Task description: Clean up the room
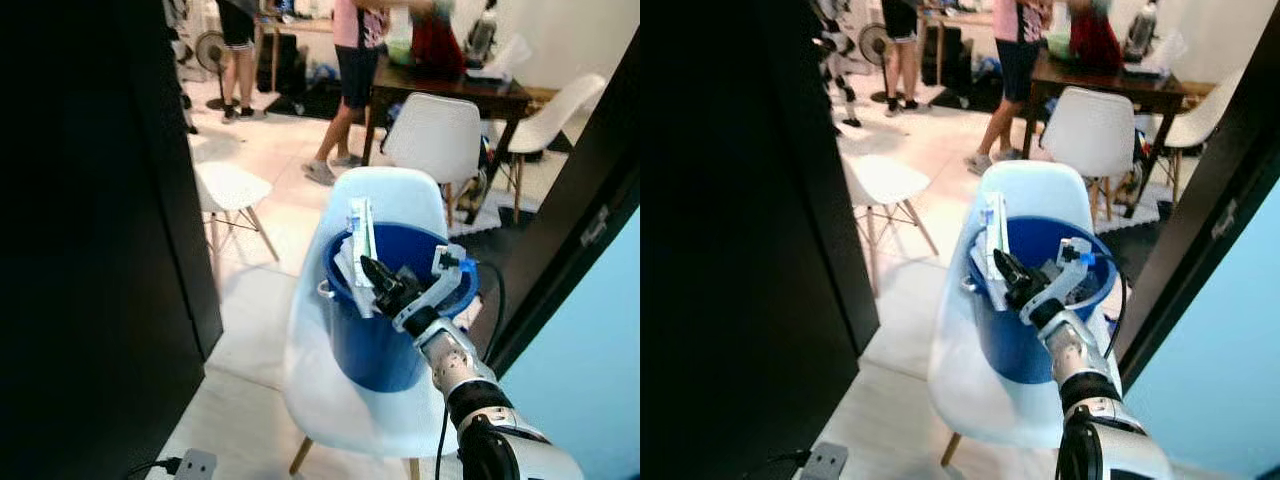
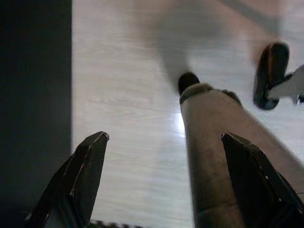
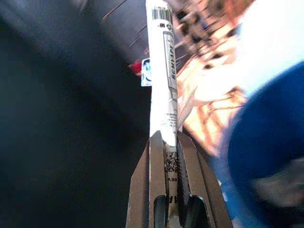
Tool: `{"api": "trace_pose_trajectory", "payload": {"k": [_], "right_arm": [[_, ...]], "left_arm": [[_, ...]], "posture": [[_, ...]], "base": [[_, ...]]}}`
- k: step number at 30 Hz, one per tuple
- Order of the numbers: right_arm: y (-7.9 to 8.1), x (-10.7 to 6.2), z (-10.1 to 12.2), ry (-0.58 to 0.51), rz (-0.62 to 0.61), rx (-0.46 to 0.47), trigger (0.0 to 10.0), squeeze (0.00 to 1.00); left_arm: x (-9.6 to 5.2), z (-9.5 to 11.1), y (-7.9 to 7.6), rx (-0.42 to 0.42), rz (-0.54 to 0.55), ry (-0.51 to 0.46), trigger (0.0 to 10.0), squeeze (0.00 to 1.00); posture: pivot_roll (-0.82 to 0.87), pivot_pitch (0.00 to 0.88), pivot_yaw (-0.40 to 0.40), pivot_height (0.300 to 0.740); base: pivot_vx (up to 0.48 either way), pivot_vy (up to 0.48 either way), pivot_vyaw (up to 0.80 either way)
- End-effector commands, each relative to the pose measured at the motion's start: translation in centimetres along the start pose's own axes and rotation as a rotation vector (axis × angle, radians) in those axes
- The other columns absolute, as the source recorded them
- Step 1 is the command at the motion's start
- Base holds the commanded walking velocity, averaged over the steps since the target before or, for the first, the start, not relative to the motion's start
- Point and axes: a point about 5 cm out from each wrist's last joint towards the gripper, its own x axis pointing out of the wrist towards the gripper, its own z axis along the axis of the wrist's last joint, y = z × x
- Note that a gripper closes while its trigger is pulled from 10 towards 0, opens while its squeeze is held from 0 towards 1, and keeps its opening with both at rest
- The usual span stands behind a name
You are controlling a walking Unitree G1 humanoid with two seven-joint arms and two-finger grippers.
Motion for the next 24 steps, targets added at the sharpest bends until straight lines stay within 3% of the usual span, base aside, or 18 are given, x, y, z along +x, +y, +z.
{"api": "trace_pose_trajectory", "payload": {"k": [1,3,9,10,11,12,14,18,19,21,24], "right_arm": [[-0.5,-0.4,0.3,0.023,-0.03,-0.04,10.0,0.0],[-0.5,-0.3,0.2,0.036,-0.043,-0.059,10.0,0.0],[-0.6,-0.2,0.0,0.067,-0.08,-0.1,10.0,0.0],[-0.4,0.0,-0.4,0.12,-0.077,-0.175,10.0,0.0],[0.1,0.3,-0.7,0.158,-0.036,-0.234,10.0,0.0],[0.1,0.3,-0.7,0.158,-0.036,-0.234,10.0,0.0],[1.3,0.7,-1.7,0.222,0.082,-0.284,10.0,0.0],[1.8,0.7,-2.9,0.328,0.131,-0.346,10.0,0.0],[1.3,0.4,-3.8,0.444,0.073,-0.456,10.0,0.0],[1.3,0.4,-3.8,0.444,0.073,-0.456,10.0,0.0],[-0.1,0.0,-4.4,0.546,-0.09,-0.541,10.0,0.0]], "left_arm": [[0.0,0.2,-0.5,0.015,-0.016,-0.003,10.0,0.0],[0.0,0.2,-0.5,0.016,-0.016,-0.003,10.0,0.0],[0.0,0.2,-0.5,0.017,-0.014,-0.003,10.0,0.0],[0.0,0.1,-0.4,0.011,-0.003,0.001,10.0,0.0],[0.0,0.1,-0.4,0.018,0.006,0.004,10.0,0.0],[0.0,0.1,-0.4,0.018,0.006,0.004,10.0,0.0],[0.0,0.1,-0.3,0.024,0.013,0.007,10.0,0.0],[0.0,0.1,-0.3,0.029,0.013,0.005,10.0,0.0],[0.0,0.2,-0.3,0.033,0.013,0.004,10.0,0.0],[0.0,0.2,-0.3,0.033,0.013,0.004,10.0,0.0],[0.0,0.2,-0.3,0.038,0.011,0.003,10.0,0.0]], "posture": [[-0.04,0.0,-0.035,0.74],[-0.04,0.0,-0.037,0.74],[-0.04,0.0,-0.038,0.74],[-0.04,0.0,-0.037,0.74],[-0.04,0.0,-0.036,0.74],[-0.04,0.0,-0.036,0.74],[-0.04,0.0,-0.038,0.74],[-0.04,0.0,-0.038,0.74],[-0.04,0.0,-0.038,0.74],[-0.04,0.0,-0.038,0.74],[-0.04,0.0,-0.036,0.74]], "base": [[0.394,0.0,-0.79],[0.394,0.0,-0.78],[0.379,0.0,0.0],[0.0,0.0,0.0],[0.0,0.0,0.0],[0.0,0.0,0.0],[0.0,0.0,0.0],[0.0,0.0,0.0],[0.0,0.0,0.0],[0.0,0.0,0.0],[0.0,0.0,0.0]]}}
